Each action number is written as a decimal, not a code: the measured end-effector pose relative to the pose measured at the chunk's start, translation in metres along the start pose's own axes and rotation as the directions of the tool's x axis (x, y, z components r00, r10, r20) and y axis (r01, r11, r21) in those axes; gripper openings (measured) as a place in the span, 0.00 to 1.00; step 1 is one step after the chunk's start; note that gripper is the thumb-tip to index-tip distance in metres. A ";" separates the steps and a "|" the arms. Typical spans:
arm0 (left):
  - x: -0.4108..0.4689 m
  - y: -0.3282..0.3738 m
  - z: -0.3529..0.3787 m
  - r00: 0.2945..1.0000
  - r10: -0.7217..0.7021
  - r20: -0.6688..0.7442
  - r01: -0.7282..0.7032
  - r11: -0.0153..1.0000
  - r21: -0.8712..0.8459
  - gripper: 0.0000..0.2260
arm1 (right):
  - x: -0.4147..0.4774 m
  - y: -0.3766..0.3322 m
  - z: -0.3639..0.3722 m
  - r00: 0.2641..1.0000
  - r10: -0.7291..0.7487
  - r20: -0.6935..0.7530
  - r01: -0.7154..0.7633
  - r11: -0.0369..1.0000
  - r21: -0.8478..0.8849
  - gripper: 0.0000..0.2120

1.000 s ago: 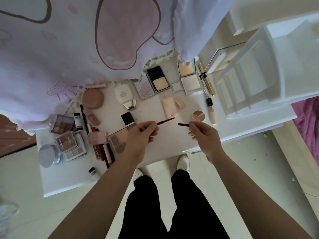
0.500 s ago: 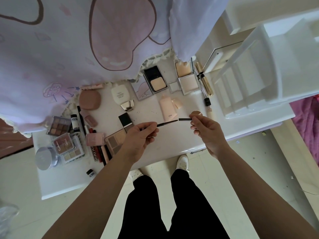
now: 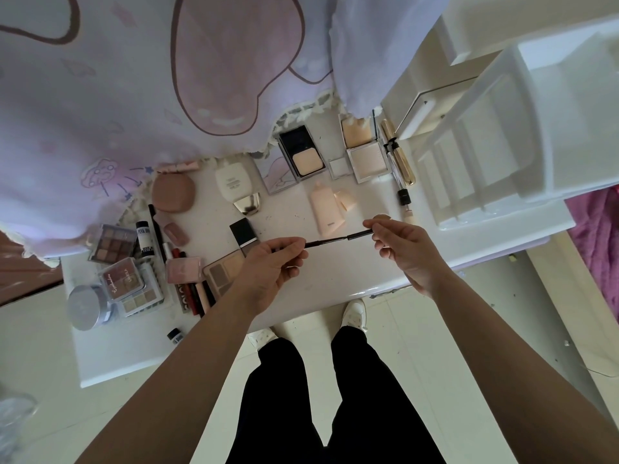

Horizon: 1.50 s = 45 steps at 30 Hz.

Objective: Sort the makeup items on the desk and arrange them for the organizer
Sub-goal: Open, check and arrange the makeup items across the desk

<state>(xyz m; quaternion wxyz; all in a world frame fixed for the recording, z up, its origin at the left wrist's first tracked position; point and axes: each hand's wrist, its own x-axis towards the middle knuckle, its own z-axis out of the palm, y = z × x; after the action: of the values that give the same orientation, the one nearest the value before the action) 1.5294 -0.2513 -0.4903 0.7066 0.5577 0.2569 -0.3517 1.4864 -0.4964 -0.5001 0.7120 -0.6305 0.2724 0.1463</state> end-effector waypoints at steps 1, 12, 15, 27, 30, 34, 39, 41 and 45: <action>0.000 0.000 0.000 1.000 -0.002 -0.001 0.002 1.000 -0.002 0.05 | 0.001 0.000 0.000 1.000 -0.002 0.001 0.002 1.000 0.005 0.09; -0.001 -0.001 0.007 1.000 0.013 0.020 -0.017 0.976 0.216 0.05 | 0.004 -0.003 0.012 1.000 0.013 0.025 -0.012 0.998 -0.059 0.10; 0.000 -0.005 0.007 0.994 0.088 0.068 -0.111 0.816 0.567 0.06 | 0.006 -0.009 0.015 1.000 0.002 0.015 0.001 0.989 -0.150 0.08; 0.002 -0.023 0.020 0.953 0.255 -0.165 -0.125 0.824 0.552 0.09 | 0.025 -0.034 0.041 0.996 -0.021 0.086 0.046 0.954 -0.298 0.15; 0.010 -0.022 0.021 0.917 0.289 -0.274 -0.103 0.837 0.538 0.12 | 0.028 -0.027 0.039 0.997 0.009 0.073 0.017 0.938 -0.347 0.13; 0.022 -0.018 0.032 0.885 0.327 -0.331 -0.051 0.776 0.629 0.05 | 0.032 -0.008 0.036 0.999 -0.014 0.046 0.034 0.883 -0.468 0.05; 0.035 -0.014 0.046 0.846 0.365 -0.390 -0.025 0.756 0.654 0.10 | 0.038 0.009 0.040 0.996 -0.086 0.016 0.072 0.697 -0.713 0.05; 0.039 -0.016 0.048 0.839 0.371 -0.397 -0.021 0.752 0.659 0.11 | 0.036 0.009 0.041 0.998 -0.060 0.002 0.042 0.666 -0.745 0.07; 0.036 -0.018 0.047 0.838 0.392 -0.379 -0.017 0.713 0.701 0.11 | 0.032 0.008 0.044 1.000 0.004 -0.030 -0.024 0.704 -0.710 0.11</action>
<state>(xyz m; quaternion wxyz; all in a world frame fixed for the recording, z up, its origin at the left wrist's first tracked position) 1.5364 -0.3067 -0.5168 0.4002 0.8713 0.2209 -0.1786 1.5171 -0.4567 -0.5228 0.4099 -0.8557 0.2091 0.2370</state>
